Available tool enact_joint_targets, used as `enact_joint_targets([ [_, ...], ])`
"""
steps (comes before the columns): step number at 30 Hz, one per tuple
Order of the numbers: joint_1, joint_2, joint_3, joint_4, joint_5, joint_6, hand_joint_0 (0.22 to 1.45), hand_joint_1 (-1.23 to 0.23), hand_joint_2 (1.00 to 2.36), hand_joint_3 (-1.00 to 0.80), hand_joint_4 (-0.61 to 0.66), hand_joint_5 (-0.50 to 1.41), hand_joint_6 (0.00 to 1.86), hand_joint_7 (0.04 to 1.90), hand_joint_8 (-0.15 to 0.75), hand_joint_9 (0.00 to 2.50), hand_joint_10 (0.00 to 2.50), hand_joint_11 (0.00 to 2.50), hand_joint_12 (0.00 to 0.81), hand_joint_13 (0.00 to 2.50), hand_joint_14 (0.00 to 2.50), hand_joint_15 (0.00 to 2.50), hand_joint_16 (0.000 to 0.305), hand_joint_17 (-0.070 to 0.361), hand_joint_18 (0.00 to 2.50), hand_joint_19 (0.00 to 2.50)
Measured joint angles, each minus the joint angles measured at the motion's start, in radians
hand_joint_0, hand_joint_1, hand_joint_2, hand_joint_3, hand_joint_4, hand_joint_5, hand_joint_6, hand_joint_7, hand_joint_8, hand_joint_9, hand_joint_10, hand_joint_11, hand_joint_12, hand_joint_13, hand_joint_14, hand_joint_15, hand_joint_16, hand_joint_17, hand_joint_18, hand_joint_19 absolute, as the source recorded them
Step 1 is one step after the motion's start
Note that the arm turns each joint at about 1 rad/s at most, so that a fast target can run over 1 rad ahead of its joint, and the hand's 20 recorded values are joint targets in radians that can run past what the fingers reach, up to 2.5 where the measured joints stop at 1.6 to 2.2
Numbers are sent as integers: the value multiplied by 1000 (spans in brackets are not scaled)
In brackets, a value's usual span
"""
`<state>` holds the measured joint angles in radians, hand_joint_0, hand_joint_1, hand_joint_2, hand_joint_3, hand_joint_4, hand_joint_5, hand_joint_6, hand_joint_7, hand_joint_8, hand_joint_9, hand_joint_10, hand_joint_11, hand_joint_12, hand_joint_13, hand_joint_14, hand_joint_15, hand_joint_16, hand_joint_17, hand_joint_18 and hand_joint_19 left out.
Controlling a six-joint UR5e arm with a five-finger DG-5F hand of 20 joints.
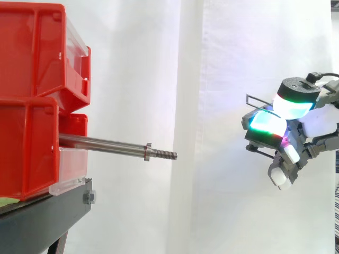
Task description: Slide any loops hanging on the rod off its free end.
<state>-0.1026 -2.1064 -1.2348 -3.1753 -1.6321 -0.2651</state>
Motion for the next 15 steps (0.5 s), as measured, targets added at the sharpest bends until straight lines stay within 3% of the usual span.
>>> enact_joint_targets([
  [15, 0, 0, 0, 0, 0, 0, 656, -827, 1038, 13, -130, -101, 926, 1230, 372, 1171, 10, 376, 378, 877, 9, 204, 45, 102, 789, 242],
])
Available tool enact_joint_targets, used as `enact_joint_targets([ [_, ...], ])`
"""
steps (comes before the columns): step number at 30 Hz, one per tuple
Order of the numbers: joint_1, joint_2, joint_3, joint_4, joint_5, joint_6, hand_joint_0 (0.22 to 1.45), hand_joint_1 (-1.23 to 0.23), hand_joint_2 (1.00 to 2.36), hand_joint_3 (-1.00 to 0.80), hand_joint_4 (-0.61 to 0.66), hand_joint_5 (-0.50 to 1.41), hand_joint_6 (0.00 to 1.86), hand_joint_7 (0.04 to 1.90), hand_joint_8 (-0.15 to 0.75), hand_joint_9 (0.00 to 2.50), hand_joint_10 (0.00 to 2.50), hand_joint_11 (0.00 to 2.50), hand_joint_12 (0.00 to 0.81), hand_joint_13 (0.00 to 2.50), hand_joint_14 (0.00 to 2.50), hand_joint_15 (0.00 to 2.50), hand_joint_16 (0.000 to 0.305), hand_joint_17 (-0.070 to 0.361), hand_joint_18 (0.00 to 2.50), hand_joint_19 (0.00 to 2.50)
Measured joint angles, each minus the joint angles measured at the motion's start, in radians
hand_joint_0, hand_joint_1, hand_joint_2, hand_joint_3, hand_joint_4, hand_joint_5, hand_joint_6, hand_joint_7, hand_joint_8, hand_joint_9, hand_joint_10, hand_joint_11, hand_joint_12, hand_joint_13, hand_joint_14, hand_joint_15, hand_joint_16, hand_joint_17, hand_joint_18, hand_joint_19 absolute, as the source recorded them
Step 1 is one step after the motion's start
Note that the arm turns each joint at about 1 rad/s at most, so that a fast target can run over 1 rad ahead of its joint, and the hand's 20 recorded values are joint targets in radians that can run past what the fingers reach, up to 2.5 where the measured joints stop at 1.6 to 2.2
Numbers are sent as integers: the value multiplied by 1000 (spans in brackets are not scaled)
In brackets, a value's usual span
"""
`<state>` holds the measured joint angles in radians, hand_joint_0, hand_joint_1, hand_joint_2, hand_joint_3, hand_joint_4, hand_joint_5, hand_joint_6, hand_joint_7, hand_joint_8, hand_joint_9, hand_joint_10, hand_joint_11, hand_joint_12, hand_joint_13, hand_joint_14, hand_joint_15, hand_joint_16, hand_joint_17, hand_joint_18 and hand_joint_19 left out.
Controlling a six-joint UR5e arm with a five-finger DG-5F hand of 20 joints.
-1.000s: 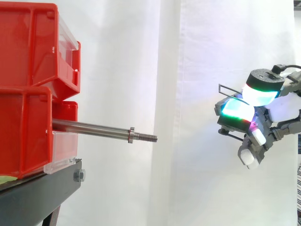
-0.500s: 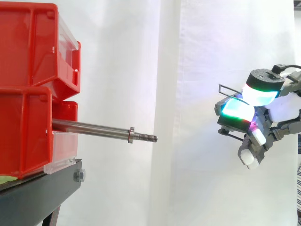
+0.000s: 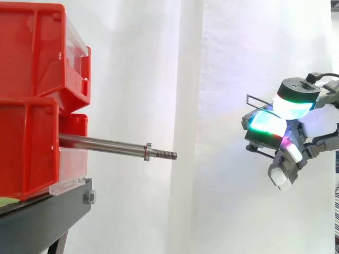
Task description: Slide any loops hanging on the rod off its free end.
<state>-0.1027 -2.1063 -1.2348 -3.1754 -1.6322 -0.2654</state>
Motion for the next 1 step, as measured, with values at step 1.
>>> enact_joint_targets([
  [1, 0, 0, 0, 0, 0, 0, 656, -827, 1039, 13, -130, -101, 926, 1230, 373, 1169, 10, 382, 378, 877, 7, 205, 45, 102, 788, 241],
])
